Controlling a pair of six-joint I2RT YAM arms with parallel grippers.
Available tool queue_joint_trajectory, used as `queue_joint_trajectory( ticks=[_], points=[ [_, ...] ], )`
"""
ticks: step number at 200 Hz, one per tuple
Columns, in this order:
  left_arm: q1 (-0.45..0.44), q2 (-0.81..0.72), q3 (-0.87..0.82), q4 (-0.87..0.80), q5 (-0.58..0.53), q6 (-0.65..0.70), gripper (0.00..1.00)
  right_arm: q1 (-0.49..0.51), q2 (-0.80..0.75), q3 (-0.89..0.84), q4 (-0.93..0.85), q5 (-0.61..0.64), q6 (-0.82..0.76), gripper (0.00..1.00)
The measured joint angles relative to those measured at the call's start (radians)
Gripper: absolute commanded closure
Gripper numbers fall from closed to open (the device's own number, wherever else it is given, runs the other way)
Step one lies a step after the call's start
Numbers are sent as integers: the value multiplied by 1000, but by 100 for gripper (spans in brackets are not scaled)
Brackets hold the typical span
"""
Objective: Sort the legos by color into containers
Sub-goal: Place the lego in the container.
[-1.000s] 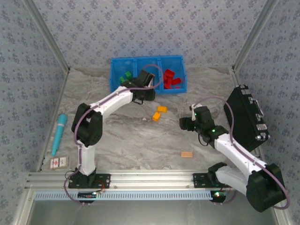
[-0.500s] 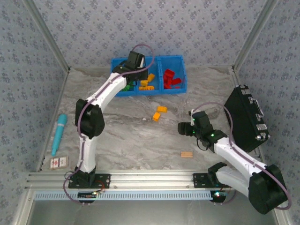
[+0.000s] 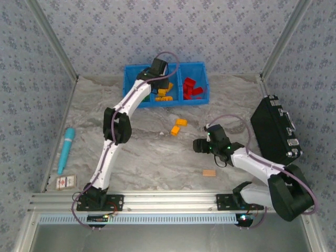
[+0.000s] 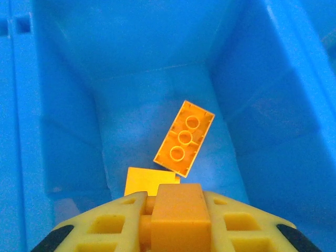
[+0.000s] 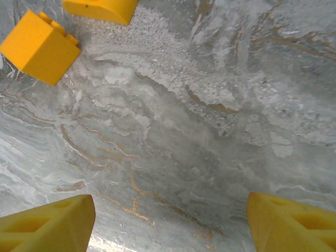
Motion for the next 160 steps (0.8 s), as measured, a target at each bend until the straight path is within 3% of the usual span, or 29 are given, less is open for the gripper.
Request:
queue_joint_trajectory(
  ticks=[23,69,160],
  points=[
    [2,14,4,-10,3,-1,68,14,49,28,20,-4,0,22],
    [-6,18,6,-7,15,-9,47,54,134,110,55,2,-11,22],
    [-15,-40,-32,-32,45,13,43,71,277,269,87,7,-121,21]
  ],
)
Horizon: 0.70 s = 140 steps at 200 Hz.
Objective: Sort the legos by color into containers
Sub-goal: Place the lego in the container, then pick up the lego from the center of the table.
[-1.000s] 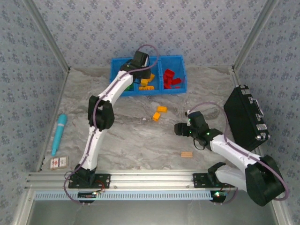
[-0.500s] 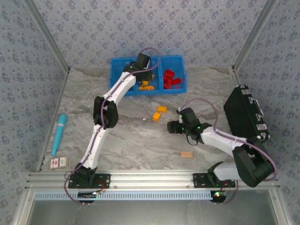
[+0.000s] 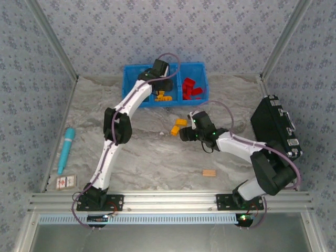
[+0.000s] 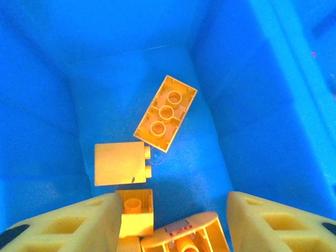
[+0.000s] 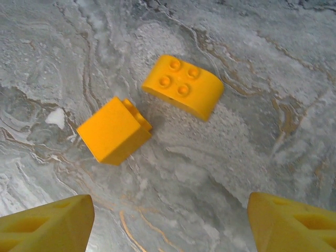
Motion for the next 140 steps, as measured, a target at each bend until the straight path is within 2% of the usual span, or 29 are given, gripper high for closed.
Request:
queue_joint_trajectory(
  ticks=[35,87,140],
  points=[
    [-15,-172,-92,-5,9,32,35,21,55,42,10,-12,-18,21],
    [-26,-646,-451,90,-22,93,28,37,183,160,-4,-26,-25,21],
    [12,-1001,-809,93,-67,137,24,58,270,255,-53,-33,-28,21]
  ],
)
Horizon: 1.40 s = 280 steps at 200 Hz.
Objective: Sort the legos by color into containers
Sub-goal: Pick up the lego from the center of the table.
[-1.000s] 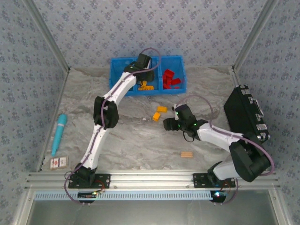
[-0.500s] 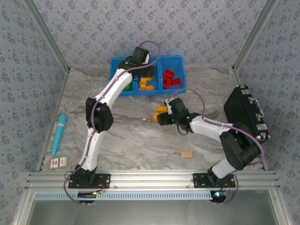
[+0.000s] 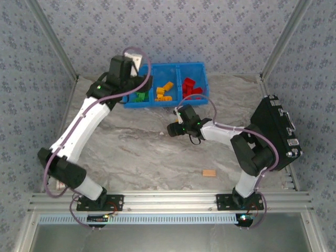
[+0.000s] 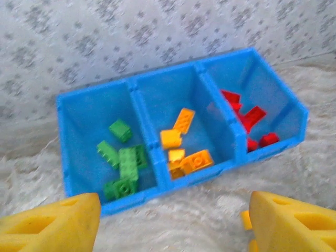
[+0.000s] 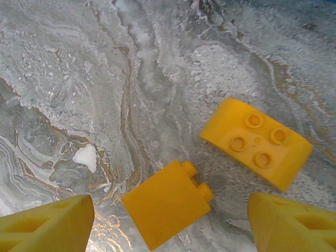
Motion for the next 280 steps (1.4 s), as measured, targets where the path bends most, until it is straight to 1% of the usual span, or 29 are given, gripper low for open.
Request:
queue_joint_trajectory(
  ticks=[18,33,74,93,129,149,200,243,280],
  points=[
    [43,-115,-140,-42,-6,-1,24,9,25,17,-18,1,-1,21],
    [79,-196,-212,-82,-14,-2,23,15,46,28,-32,1,-1,21],
    [123,-392,-337,-145,-27,-5,22,32,102,77,-61,13,-8,23],
    [129,-451,-393,-166,-27,-11,22,40,129,97,-71,28,-10,29],
    [132,-471,-455,-190,-26,-16,21,43,160,123,-99,56,-10,32],
    [138,-472,-465,-190,-23,-16,21,44,161,127,-105,66,-8,41],
    [146,-476,-498,-182,-11,-16,21,44,164,136,-117,88,-9,58],
    [164,-489,-537,-181,0,-15,21,48,166,206,-174,99,-12,60],
    [204,-540,-595,-183,9,2,21,51,166,343,-221,111,-47,60]
  ],
)
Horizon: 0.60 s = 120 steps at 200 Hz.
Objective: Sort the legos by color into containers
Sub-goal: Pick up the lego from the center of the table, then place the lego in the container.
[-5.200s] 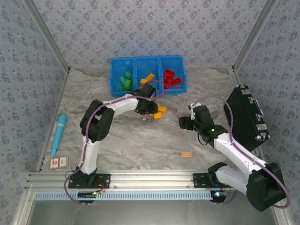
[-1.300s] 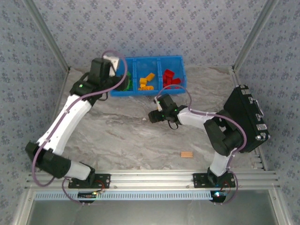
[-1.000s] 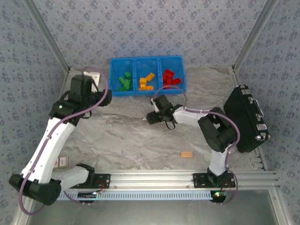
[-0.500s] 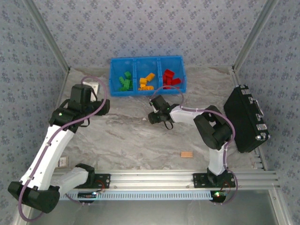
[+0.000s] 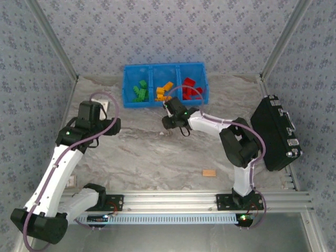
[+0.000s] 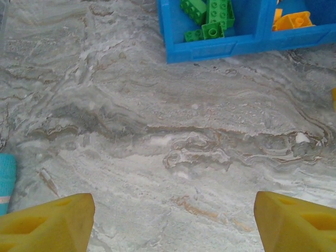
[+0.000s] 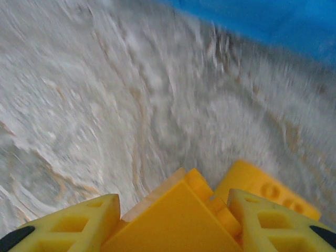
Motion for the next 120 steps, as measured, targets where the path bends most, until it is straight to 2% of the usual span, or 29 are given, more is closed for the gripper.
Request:
queue_joint_trajectory(
  ticks=[53,90,120],
  points=[
    [23,-93,-122,5,19,48,19,-21,53,262,-39,7,-64,59],
    [23,-170,-171,9,29,61,17,-60,180,440,-55,6,-77,59],
    [23,-212,-185,18,28,69,16,-84,313,607,-90,13,-73,55]
  ],
)
